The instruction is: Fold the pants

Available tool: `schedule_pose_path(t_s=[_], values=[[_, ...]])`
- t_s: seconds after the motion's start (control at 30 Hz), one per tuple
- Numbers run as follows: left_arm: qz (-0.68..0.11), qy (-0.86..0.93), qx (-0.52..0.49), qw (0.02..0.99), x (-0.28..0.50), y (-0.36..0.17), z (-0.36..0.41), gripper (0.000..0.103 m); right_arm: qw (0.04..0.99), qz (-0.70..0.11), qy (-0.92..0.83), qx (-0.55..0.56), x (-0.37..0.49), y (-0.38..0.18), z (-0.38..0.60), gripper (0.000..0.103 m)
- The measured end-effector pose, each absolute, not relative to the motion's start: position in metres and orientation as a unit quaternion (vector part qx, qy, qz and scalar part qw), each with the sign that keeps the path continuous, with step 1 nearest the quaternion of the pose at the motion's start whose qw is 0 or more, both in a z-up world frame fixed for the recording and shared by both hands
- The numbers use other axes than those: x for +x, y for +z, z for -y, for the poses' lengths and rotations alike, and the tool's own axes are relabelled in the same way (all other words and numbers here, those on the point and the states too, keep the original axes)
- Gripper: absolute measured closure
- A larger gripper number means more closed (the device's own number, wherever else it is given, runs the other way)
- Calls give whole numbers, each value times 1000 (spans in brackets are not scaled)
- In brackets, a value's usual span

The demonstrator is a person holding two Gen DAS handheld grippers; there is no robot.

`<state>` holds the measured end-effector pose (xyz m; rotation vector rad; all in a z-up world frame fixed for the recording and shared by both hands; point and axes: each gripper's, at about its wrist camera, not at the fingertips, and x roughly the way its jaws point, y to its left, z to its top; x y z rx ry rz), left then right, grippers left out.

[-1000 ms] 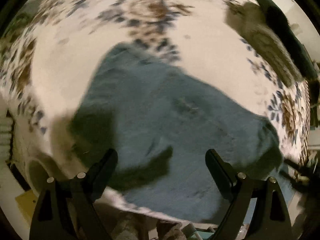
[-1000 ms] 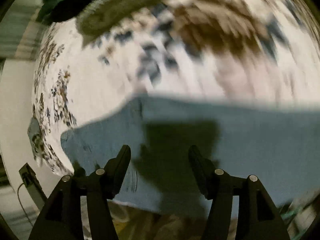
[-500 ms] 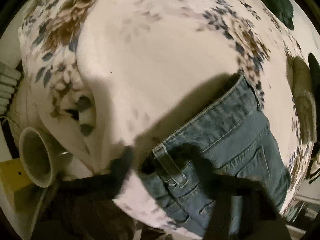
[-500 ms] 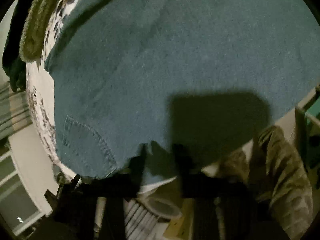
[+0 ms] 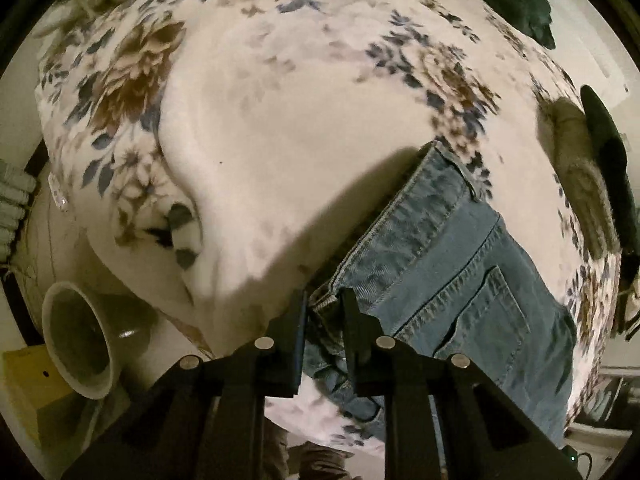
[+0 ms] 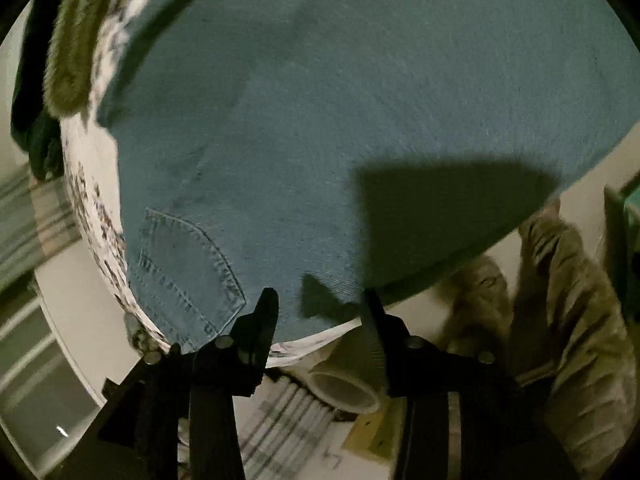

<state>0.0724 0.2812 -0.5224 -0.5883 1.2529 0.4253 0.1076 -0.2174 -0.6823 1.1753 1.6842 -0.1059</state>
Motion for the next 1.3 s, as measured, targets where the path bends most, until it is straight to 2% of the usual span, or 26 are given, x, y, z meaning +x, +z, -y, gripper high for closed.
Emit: schedule_pose_path(t_s=[0.13, 0.17, 0.2, 0.23, 0.27, 0.47, 0.7, 0.77, 0.8, 0.83, 0.87, 0.9, 0.93, 1.0, 1.17, 1.27, 1.3], values=[[-574, 195, -273, 747, 77, -531, -290, 89, 501, -685, -70, 524, 97, -699, 221, 60], [-573, 195, -275, 747, 80, -532, -292, 90, 506, -676, -85, 529, 95, -701, 224, 66], [-572, 194, -275, 748, 80, -531, -292, 90, 509, -671, -97, 530, 93, -701, 225, 87], [-570, 193, -277, 749, 76, -529, -293, 90, 512, -673, -109, 523, 92, -701, 225, 96], [-570, 192, -276, 750, 77, -529, -292, 90, 521, -674, -112, 511, 90, -697, 223, 98], [-569, 188, -262, 757, 64, -516, -289, 90, 568, -682, -105, 448, 90, -662, 212, 100], [-588, 197, -245, 745, 60, -536, -290, 90, 562, -700, -109, 428, 91, -676, 208, 100], [-602, 202, -242, 734, 63, -542, -292, 86, 555, -717, -102, 409, 101, -684, 206, 96], [-605, 209, -237, 731, 64, -537, -292, 82, 549, -726, -98, 403, 105, -686, 207, 86], [-609, 213, -227, 730, 66, -534, -290, 78, 545, -733, -95, 394, 108, -686, 208, 69], [-611, 220, -209, 731, 67, -527, -285, 76, 549, -741, -89, 376, 115, -677, 207, 64], [-609, 223, -187, 738, 68, -518, -279, 65, 561, -738, -79, 367, 121, -669, 207, 62], [-609, 224, -164, 743, 71, -510, -269, 43, 581, -735, -57, 345, 132, -654, 203, 62], [-608, 216, -130, 753, 78, -498, -249, 15, 611, -729, -24, 308, 153, -632, 195, 62], [-600, 155, -57, 783, 121, -490, -170, 13, 659, -704, 33, 262, 226, -622, 175, 62], [-605, 114, -61, 785, 151, -501, -133, 13, 681, -688, 33, 250, 276, -632, 175, 63], [-608, 99, -59, 786, 165, -509, -117, 13, 692, -680, 28, 241, 292, -634, 176, 66]])
